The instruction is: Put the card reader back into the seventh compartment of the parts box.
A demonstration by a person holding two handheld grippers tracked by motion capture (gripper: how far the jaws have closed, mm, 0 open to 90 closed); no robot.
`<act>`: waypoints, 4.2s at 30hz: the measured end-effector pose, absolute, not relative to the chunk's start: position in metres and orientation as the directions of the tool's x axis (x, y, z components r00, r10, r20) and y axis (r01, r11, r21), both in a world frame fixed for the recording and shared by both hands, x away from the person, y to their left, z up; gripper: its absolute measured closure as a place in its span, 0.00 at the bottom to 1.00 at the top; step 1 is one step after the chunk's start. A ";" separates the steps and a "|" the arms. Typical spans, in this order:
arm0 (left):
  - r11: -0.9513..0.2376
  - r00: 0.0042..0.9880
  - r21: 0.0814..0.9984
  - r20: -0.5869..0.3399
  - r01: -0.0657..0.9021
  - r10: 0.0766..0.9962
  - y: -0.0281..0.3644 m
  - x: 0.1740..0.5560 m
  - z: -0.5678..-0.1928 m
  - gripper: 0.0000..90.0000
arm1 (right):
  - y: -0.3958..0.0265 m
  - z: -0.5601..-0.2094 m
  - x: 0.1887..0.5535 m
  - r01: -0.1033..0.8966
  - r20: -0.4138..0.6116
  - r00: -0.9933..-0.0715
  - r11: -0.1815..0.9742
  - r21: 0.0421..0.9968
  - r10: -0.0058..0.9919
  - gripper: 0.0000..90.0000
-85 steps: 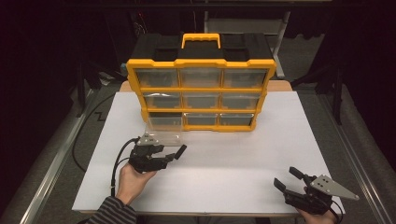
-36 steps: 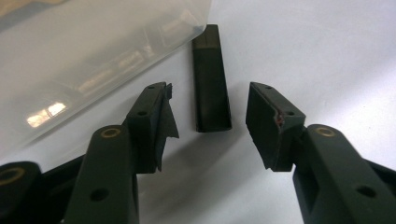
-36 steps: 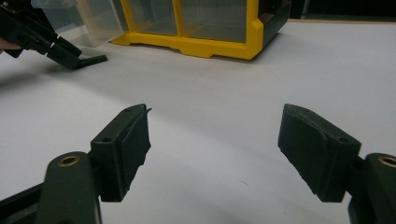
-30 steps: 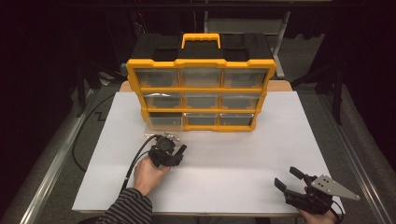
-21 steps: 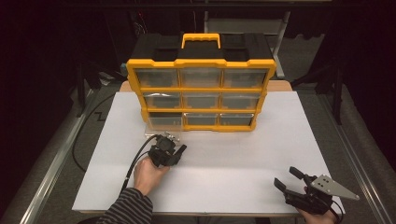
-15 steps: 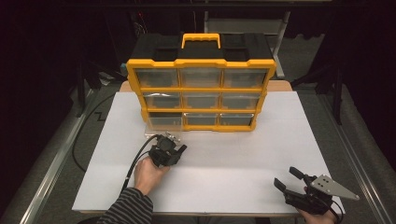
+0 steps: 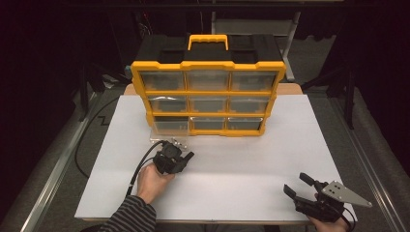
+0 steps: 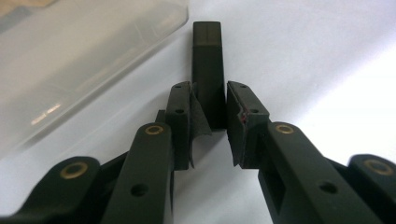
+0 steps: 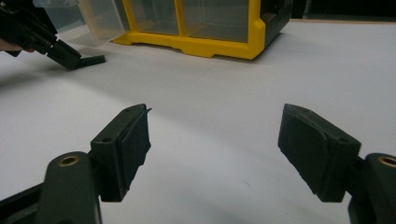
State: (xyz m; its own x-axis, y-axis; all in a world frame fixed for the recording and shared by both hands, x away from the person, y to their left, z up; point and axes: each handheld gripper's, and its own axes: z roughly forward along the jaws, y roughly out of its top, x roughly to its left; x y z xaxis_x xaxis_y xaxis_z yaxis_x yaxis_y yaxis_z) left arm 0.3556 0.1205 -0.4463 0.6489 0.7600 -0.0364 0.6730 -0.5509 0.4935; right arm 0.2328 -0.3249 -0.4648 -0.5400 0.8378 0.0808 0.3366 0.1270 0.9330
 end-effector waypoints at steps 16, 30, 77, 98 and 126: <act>-0.559 0.680 0.521 -0.059 0.645 0.731 0.129 0.337 -0.436 0.80 | -0.325 -0.465 0.233 0.337 0.076 -0.540 0.132 0.932 0.838 0.28; -0.560 0.703 0.549 -0.074 0.620 0.707 0.137 0.324 -0.422 0.80 | -0.324 -0.465 0.233 0.340 0.076 -0.538 0.134 0.931 0.839 0.28; -0.527 0.734 0.635 -0.097 0.566 0.672 0.140 0.325 -0.369 0.80 | -0.324 -0.466 0.233 0.342 0.070 -0.542 0.144 0.929 0.838 0.28; -0.493 0.710 0.649 -0.106 0.579 0.696 0.146 0.344 -0.354 0.80 | -0.324 -0.466 0.233 0.338 0.069 -0.541 0.142 0.930 0.838 0.28; -0.429 0.641 0.646 -0.121 0.631 0.758 0.164 0.369 -0.356 0.80 | -0.324 -0.466 0.233 0.343 0.072 -0.541 0.142 0.929 0.838 0.28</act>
